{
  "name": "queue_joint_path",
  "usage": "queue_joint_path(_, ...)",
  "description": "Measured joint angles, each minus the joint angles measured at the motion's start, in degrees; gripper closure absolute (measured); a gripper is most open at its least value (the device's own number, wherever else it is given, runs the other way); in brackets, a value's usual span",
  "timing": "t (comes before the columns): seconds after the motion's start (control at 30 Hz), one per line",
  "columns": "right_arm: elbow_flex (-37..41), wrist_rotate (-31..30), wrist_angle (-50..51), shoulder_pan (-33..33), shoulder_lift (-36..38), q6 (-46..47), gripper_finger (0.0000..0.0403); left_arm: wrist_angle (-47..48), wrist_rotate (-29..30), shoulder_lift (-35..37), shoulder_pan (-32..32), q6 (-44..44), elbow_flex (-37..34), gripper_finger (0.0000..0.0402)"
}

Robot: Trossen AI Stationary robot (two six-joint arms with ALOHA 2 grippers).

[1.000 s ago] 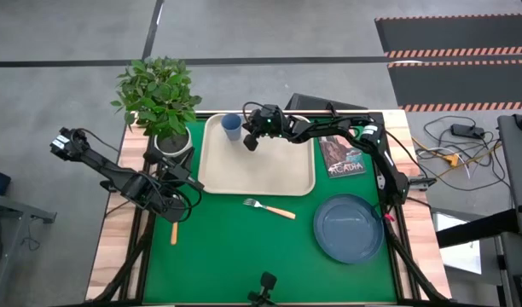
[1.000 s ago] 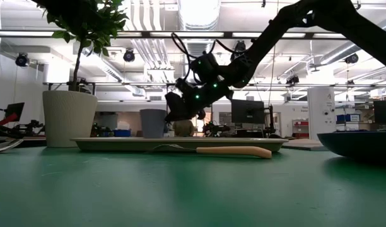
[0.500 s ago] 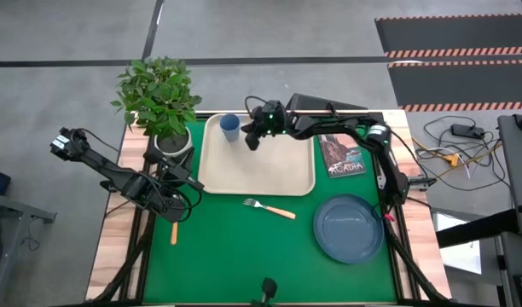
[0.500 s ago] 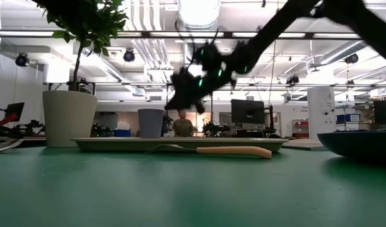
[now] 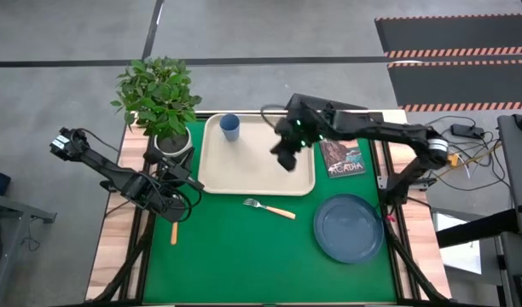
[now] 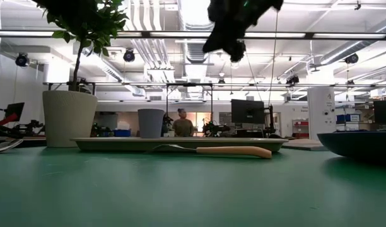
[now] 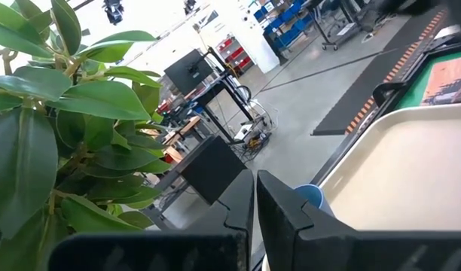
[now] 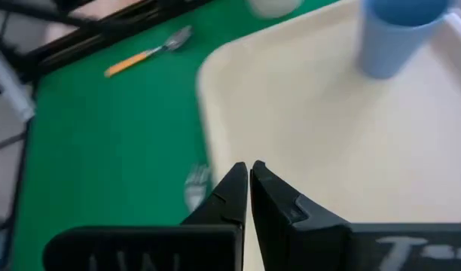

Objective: Pick and place plate/cup/fork/spoon on tray
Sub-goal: Put the blue plate on the white food tray

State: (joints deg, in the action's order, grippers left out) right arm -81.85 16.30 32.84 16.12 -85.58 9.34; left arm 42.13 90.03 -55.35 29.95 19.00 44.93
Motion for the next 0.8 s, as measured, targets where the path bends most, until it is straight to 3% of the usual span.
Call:
queue_joint_path(0.2,5.4,-6.3,1.4,-9.1,6.1,4.7,0.0394,-1.2,0.0,0.0,0.0,0.0,0.0,0.0402)
queue_joint_path(0.43,10.8,-5.7,9.8,-17.9,8.0,20.9,0.0394,-1.3,0.0,0.0,0.0,0.0,0.0,0.0402)
queue_joint_path(0.67,12.0,-2.3,27.0,-29.8,5.2,41.1,0.0394,-1.4,0.0,0.0,0.0,0.0,0.0,0.0402)
queue_joint_path(0.8,12.0,-2.4,28.6,-36.7,3.3,48.8,0.0394,-1.4,0.0,0.0,0.0,0.0,0.0,0.0402)
